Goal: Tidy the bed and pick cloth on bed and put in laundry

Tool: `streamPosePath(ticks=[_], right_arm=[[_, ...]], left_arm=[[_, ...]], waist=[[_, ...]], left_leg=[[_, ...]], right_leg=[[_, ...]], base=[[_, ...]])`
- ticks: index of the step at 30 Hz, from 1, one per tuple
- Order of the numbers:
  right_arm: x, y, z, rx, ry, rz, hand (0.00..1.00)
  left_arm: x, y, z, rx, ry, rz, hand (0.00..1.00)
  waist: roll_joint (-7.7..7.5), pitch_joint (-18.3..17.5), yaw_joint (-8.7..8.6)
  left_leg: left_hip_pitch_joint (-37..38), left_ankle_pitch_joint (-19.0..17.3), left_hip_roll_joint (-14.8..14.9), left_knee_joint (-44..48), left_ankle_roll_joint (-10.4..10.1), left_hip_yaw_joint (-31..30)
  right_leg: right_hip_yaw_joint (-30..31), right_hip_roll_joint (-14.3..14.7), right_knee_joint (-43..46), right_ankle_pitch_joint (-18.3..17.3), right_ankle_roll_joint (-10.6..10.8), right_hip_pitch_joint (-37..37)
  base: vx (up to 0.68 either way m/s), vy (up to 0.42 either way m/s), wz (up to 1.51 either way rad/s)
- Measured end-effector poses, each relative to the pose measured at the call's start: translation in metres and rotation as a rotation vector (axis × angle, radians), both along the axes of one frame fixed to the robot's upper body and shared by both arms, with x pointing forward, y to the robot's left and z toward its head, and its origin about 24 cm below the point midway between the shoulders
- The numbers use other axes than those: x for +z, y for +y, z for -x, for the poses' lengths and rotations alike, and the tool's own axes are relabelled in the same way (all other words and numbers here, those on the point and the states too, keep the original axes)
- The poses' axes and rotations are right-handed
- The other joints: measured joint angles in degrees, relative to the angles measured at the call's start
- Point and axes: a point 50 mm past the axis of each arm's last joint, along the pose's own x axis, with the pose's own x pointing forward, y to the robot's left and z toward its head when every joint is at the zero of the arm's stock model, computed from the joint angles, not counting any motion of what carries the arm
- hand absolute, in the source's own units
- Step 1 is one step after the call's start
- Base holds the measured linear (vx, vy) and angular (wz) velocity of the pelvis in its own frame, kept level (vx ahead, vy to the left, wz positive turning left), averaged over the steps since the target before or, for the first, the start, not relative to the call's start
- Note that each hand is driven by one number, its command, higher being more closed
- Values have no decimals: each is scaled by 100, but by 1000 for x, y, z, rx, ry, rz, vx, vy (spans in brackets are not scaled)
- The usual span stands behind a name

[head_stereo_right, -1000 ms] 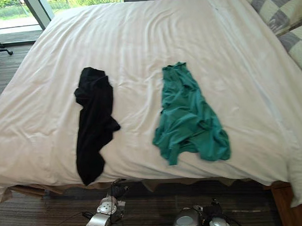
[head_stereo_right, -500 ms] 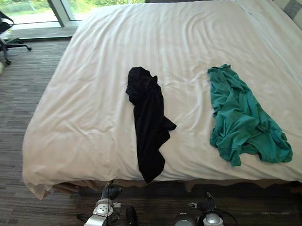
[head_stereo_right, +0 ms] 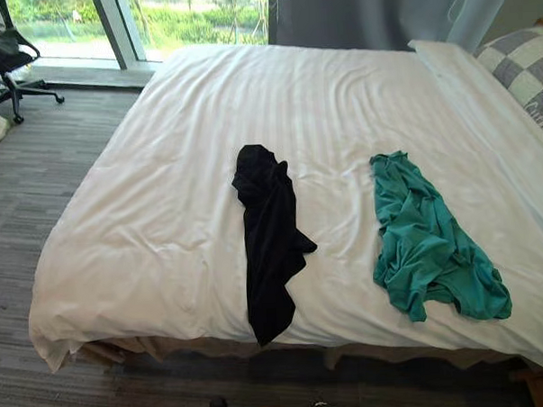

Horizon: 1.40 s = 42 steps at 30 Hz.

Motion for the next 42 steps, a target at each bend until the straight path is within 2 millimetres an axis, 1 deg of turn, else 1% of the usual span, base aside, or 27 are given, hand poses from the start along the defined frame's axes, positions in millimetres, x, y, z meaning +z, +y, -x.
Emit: streamPosePath(ticks=[1, 2, 3, 4, 5, 6, 7, 8, 9, 11, 12, 13, 15, 16, 18, 19, 20, 21, 23, 25, 27, 29, 32, 34, 36, 39, 42], right_arm=[[15, -16, -4, 0, -11, 92, 0], [43, -43, -14, 7, -31, 239, 0], [69, -67, -25, 24, -40, 360, 0], [90, -85, -37, 42, -51, 447, 0], [104, -96, -45, 58, -48, 503, 0], [135, -117, -70, 111, -56, 620, 0], [146, -123, -82, 145, -51, 659, 0], [166, -131, -109, 231, -43, 733, 0], [175, -132, -121, 272, -46, 764, 0], [207, -121, -183, 501, -47, 906, 0], [211, -117, -194, 542, -49, 929, 0], [217, -107, -218, 626, -69, 960, 0], [223, -90, -244, 741, -100, 1000, 0], [230, -76, -258, 818, -126, 1046, 0], [237, -66, -267, 860, -159, 1089, 0], [239, -59, -275, 892, -171, 1110, 0], [240, -51, -282, 923, -186, 1123, 0], [241, -45, -284, 942, -199, 1131, 0], [242, -22, -297, 1047, -247, 1153, 0], [243, -7, -306, 1119, -273, 1167, 0], [246, 11, -313, 1177, -317, 1199, 0], [248, 23, -317, 1204, -368, 1200, 0], [243, 29, -317, 1205, -391, 1178, 0], [246, 33, -315, 1206, -407, 1201, 0], [250, 39, -313, 1206, -427, 1226, 0], [240, 43, -306, 1212, -419, 1200, 0], [232, 43, -302, 1215, -407, 1173, 0]], left_arm=[[22, 5, -11, -28, -37, -105, 0], [57, 12, -26, -62, -97, -260, 0], [86, 19, -37, -84, -129, -390, 0], [108, 26, -46, -99, -149, -477, 0], [122, 31, -54, -106, -159, -531, 0], [154, 38, -72, -131, -182, -639, 0], [165, 40, -81, -144, -191, -677, 0], [186, 41, -100, -186, -211, -735, 0], [194, 41, -109, -209, -219, -756, 0], [222, 30, -148, -329, -254, -832, 0], [228, 26, -157, -358, -262, -848, 0], [238, 14, -177, -419, -281, -880, 0], [245, -3, -198, -491, -273, -927, 0], [244, -15, -210, -550, -216, -974, 0], [237, -37, -225, -636, -202, -998, 0], [229, -53, -235, -702, -181, -1013, 0], [222, -64, -242, -752, -159, -1019, 0], [218, -70, -246, -782, -149, -1016, 0], [208, -100, -267, -895, -119, -1020, 0], [203, -117, -279, -966, -100, -1026, 0], [200, -133, -291, -1035, -68, -1047, 0], [200, -141, -301, -1073, -23, -1055, 0], [205, -146, -313, -1088, 44, -1094, 0], [211, -148, -321, -1085, 81, -1117, 0], [216, -150, -328, -1094, 115, -1127, 0], [217, -155, -336, -1115, 166, -1140, 0], [228, -157, -340, -1103, 160, -1155, 0]], waist=[[30, -25, 7], [101, -64, 5], [159, -85, -1], [186, -108, -8], [206, -123, -12], [250, -140, -15], [267, -145, -16], [286, -161, -19], [285, -162, -19], [317, -178, -22], [283, -157, -32], [307, -174, -59], [267, -152, -104], [253, -136, -136], [232, -93, -174], [213, -32, -230], [208, 29, -299], [208, 44, -320], [240, 148, -328], [289, 232, -356], [399, 309, -400], [488, 410, -456], [496, 583, -549], [510, 671, -613], [493, 817, -622], [498, 905, -639], [530, 1011, -636]], left_leg=[[10, -7, 1, 0, 0, 6], [-4, -6, -1, 0, 2, 8], [-5, -4, -1, 0, 6, 9], [-4, -3, 0, 0, 7, 12], [-5, -1, 1, 0, 8, 12], [-5, 1, 10, 0, 8, 17], [-3, 2, 13, 1, 7, 20], [11, 7, 23, 1, 2, 28], [26, 10, 27, 2, -1, 38], [102, 12, 46, 7, -4, 163], [102, 12, 47, 22, -4, 166], [110, 12, 48, 39, -4, 175], [107, 12, 47, 40, -4, 219], [102, 11, 48, 41, -5, 290], [102, 12, 30, 42, -4, 370], [118, 13, 25, 43, -3, 426], [128, 13, 27, 43, -3, 463], [107, 13, 28, 43, -3, 474], [75, 14, 36, 43, -2, 584], [52, 15, 41, 43, 0, 634], [-90, 36, 45, 43, 28, 717], [-238, 54, 45, 43, 52, 804], [-409, 77, 40, 43, 84, 861], [-616, 130, 29, 43, 111, 871], [-735, 163, 26, 44, 117, 948], [-843, 168, 22, 44, 118, 991], [-968, 174, 22, 45, 110, 1035]], right_leg=[[26, 10, -21, 4, -6, 5], [69, 33, -74, 37, -35, 4], [92, 46, -104, 89, -33, 7], [98, 51, -117, 103, -36, 8], [98, 56, -121, 115, -41, 8], [108, 70, -137, 144, -41, 8], [115, 76, -145, 155, -40, 8], [148, 91, -158, 174, -51, 8], [173, 98, -164, 181, -56, 8], [273, 120, -185, 204, -77, 0], [274, 122, -186, 207, -80, -4], [286, 124, -188, 212, -87, -9], [360, 126, -193, 225, -104, -70], [453, 125, -203, 255, -112, -93], [587, 114, -251, 294, -95, -118], [648, 114, -286, 332, -112, -121], [728, 118, -286, 347, -129, -139], [747, 120, -285, 356, -132, -169], [910, 132, -284, 399, -131, -289], [971, 138, -282, 425, -122, -350], [1064, 144, -262, 491, -150, -550], [1184, 151, -259, 562, -146, -765], [1270, 149, -209, 609, -136, -1008], [1296, 138, -182, 662, -150, -1225], [1374, 140, -185, 729, -148, -1397], [1421, 138, -185, 747, -143, -1529], [1465, 141, -179, 763, -147, -1675]], base=[[1, 7, -9], [-11, 16, -11], [-14, 20, -10], [-8, 15, -7], [-6, 9, -3], [0, 0, 0], [-5, 1, -8], [2, -3, -10], [23, -4, -20], [32, 0, -19], [24, 1, -6], [0, 0, 0], [5, 15, -13], [45, 21, -30], [56, 25, -27], [25, 28, -21], [7, 30, -19], [-15, 19, -24], [-23, 12, -28], [-45, 15, -19], [-57, 29, -19], [-58, 39, -22], [-42, 25, -13], [-47, 36, -7], [-25, 27, -12], [15, 10, -7], [28, 1, -5]])
